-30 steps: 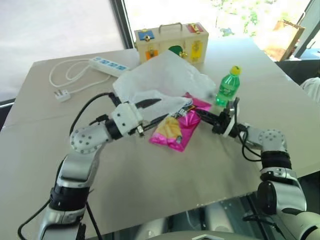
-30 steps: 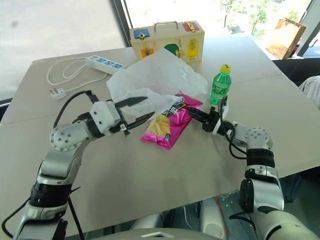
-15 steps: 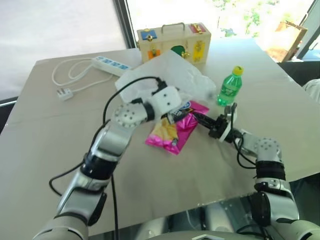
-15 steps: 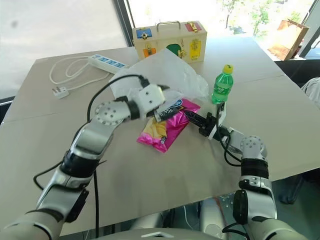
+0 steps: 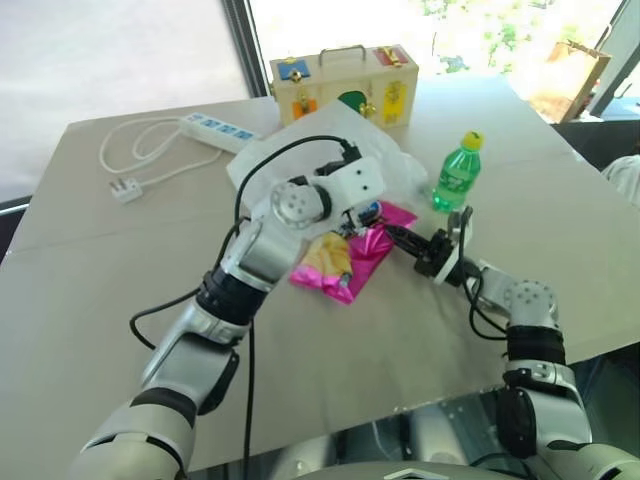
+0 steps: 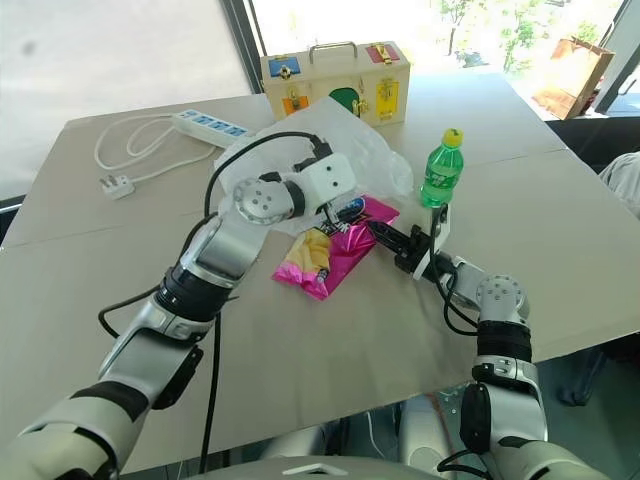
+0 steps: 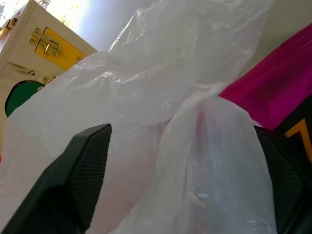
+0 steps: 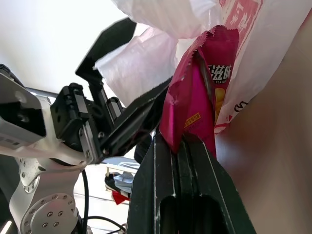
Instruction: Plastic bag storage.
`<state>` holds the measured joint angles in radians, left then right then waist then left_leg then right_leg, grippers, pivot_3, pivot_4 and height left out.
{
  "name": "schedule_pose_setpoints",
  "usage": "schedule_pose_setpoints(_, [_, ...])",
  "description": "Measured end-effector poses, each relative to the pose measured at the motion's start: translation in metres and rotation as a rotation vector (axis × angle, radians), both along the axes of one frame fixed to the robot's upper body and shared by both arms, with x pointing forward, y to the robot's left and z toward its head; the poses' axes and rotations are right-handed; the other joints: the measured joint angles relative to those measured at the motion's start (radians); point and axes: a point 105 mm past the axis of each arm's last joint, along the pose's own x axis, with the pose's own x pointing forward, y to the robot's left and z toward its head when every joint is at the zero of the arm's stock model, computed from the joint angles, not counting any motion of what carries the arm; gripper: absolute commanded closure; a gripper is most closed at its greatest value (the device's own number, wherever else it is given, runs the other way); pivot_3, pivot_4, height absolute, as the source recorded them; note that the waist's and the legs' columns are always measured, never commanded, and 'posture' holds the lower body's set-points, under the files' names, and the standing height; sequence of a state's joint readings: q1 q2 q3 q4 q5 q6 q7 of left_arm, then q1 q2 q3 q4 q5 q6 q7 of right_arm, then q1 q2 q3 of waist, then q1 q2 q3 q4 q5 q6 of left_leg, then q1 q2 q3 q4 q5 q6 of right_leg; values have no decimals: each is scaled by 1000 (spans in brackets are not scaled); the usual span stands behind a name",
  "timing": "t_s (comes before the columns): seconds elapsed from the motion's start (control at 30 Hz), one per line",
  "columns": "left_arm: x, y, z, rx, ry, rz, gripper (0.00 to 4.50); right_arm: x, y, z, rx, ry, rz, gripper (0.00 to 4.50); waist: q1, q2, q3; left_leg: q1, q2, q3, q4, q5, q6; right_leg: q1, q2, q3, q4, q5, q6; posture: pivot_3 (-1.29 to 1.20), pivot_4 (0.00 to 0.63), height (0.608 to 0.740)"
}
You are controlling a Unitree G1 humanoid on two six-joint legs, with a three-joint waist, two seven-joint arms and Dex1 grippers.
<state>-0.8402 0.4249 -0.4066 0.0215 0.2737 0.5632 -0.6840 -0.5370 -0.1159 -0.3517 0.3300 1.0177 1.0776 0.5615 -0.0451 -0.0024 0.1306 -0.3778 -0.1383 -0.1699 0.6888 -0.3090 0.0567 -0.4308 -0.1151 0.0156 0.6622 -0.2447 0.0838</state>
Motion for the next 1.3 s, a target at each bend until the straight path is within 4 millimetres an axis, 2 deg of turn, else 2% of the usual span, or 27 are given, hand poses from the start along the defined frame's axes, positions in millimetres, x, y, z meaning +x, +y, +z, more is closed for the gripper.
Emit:
schedule_pose_setpoints(0.2, [-3, 4, 5, 3, -15, 18, 4157, 1, 0, 1, 2, -6, -10, 4500, 1, 0, 0, 0, 0, 0, 0, 0, 0, 0, 0, 0, 0, 0, 0, 0, 150, 740])
schedule_pose_setpoints(0.23, [-3, 5, 5, 0, -16, 21, 4414, 1, 0, 1, 2, -6, -11, 4500, 1, 0, 0, 0, 0, 0, 0, 0, 0, 0, 0, 0, 0, 0, 0, 0, 150, 740])
schedule_pose_setpoints(0.37, [-6, 11, 1, -168, 42, 60, 4414, 1, 1, 0, 3, -7, -11, 4500, 0, 0, 0, 0, 0, 0, 0, 0, 0, 0, 0, 0, 0, 0, 0, 0, 150, 740])
schedule_pose_setpoints(0.5, [-12, 27, 3, -390, 58, 79, 4414, 1, 4, 0, 8, -6, -7, 4500, -1, 0, 0, 0, 1, 0, 0, 0, 0, 0, 0, 0, 0, 0, 0, 0, 150, 740])
schedule_pose_setpoints(0.6, [-30, 52, 6, -505, -19, 47, 4414, 0, 6, 1, 13, -3, 0, 4500, -6, 0, 0, 0, 1, 1, 0, 0, 0, 0, 0, 0, -1, 0, 0, 0, 150, 740])
schedule_pose_setpoints(0.73, [-54, 84, -15, -545, 8, 52, 4414, 1, 3, 1, 12, 2, -6, 4500, -2, 0, 0, 0, 0, 0, 0, 0, 0, 0, 0, -1, -1, 0, 0, 0, 150, 740])
schedule_pose_setpoints(0.83, [-78, 98, -35, -526, 51, 18, 4414, 3, -1, 1, 4, 11, -2, 4500, 6, 0, 0, 1, 0, 0, 0, 0, 0, 0, 0, -1, -2, 0, 0, 0, 150, 740])
schedule_pose_setpoints(1.0, [-99, 95, -34, -550, 12, -80, 4414, 9, 1, 6, 18, 31, 13, 4500, 5, 0, 0, 1, 0, 1, 0, 0, 0, 0, 0, 0, -3, 0, 0, 0, 150, 740])
schedule_pose_setpoints(1.13, [-123, 92, -45, -440, -10, -186, 4414, 24, -3, 13, 38, 52, -9, 4500, 0, 1, 0, 2, 1, 2, -3, 0, 0, 0, 0, 0, -3, 0, 0, 0, 150, 740])
schedule_pose_setpoints(1.3, [-138, 92, -54, -241, -74, -298, 4414, 45, -13, 30, 36, 40, -50, 4500, 2, 1, 0, 2, 0, 3, -3, 0, 0, 0, 0, 1, -3, 0, 0, 0, 150, 740])
